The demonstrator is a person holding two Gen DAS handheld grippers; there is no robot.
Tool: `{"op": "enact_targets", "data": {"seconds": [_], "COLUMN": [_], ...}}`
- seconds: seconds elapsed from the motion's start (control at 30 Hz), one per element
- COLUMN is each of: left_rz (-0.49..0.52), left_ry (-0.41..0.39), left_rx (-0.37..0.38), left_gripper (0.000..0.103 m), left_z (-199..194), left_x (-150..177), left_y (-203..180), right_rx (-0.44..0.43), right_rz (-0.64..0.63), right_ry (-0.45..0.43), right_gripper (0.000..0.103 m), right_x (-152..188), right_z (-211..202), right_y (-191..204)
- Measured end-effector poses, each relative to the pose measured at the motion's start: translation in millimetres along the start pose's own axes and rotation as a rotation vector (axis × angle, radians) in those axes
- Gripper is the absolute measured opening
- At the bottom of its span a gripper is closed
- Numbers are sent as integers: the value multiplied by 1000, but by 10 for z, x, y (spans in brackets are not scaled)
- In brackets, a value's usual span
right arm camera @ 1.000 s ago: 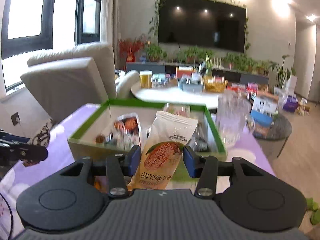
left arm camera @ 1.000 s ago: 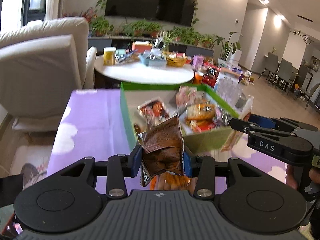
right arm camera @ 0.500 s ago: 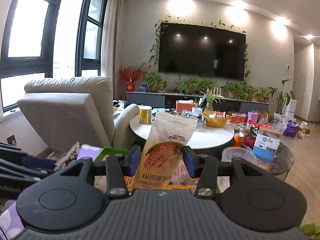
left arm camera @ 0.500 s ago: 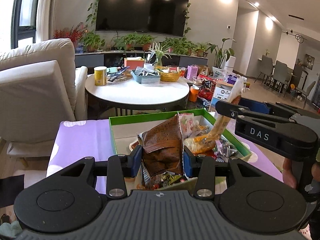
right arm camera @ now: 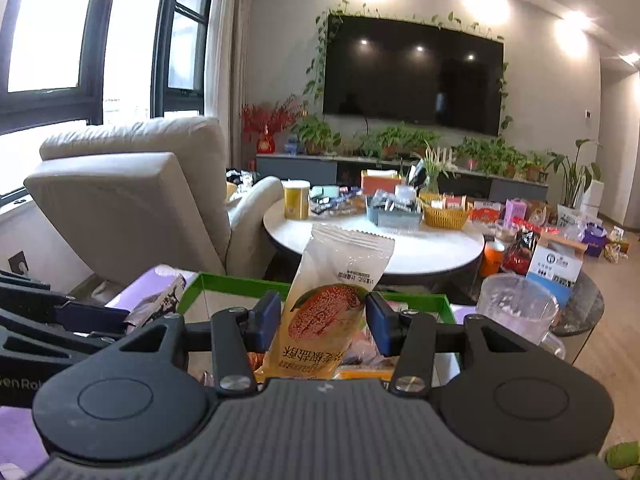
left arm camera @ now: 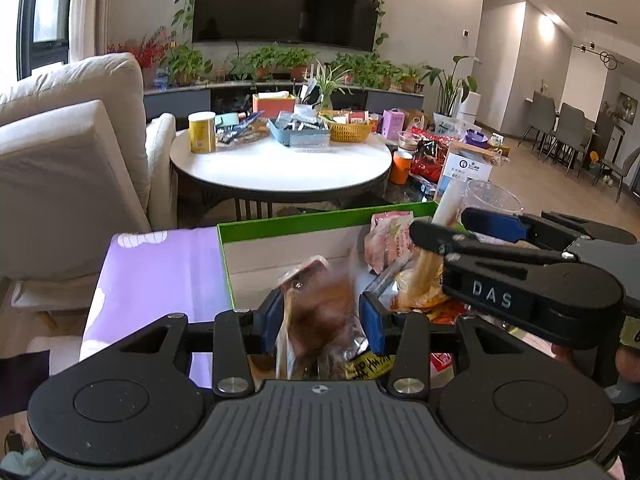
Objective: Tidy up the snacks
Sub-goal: 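Carry both packets into the green box and open both grippers, then withdraw both tools toward the red candy packet and orange-labelled peanut bag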
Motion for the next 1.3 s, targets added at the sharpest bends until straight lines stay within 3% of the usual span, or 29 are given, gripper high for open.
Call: {"op": "enact_targets", "data": {"seconds": [0.17, 0.37, 0.67, 0.9, 1.07, 1.3], "left_rz": [27, 6, -23, -53, 1, 98], "left_ry": [-21, -16, -24, 22, 81, 158], "left_rx": [-16, -48, -111, -148, -239, -146], "left_gripper": [46, 46, 46, 46, 46, 46], "left_z": [38, 13, -357, -515, -342, -236], "left_x": [11, 14, 194, 526, 808, 1007], "left_y": [-12, 54, 233, 375, 430, 167], "right_rx": [5, 0, -9, -57, -87, -108], "right_rz": [11, 14, -8, -52, -65, -55], "right_ry": [1, 18, 26, 57, 101, 161], "right_gripper": [74, 74, 74, 74, 74, 74], "right_x": [12, 31, 126, 272, 429, 622], "right_z": [21, -40, -298, -507, -601, -701], "right_y": [9, -2, -17, 73, 132, 157]}}
Point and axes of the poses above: each gripper's, at about its wrist camera, not at the fingertips, and z roughly the way its jaws point, y to its left, x to its underside, the point moved 2 cm from there along z, roughly the way its jaws point, and after that the axes turned 8 degrees about -z, right-handed, at the moved point
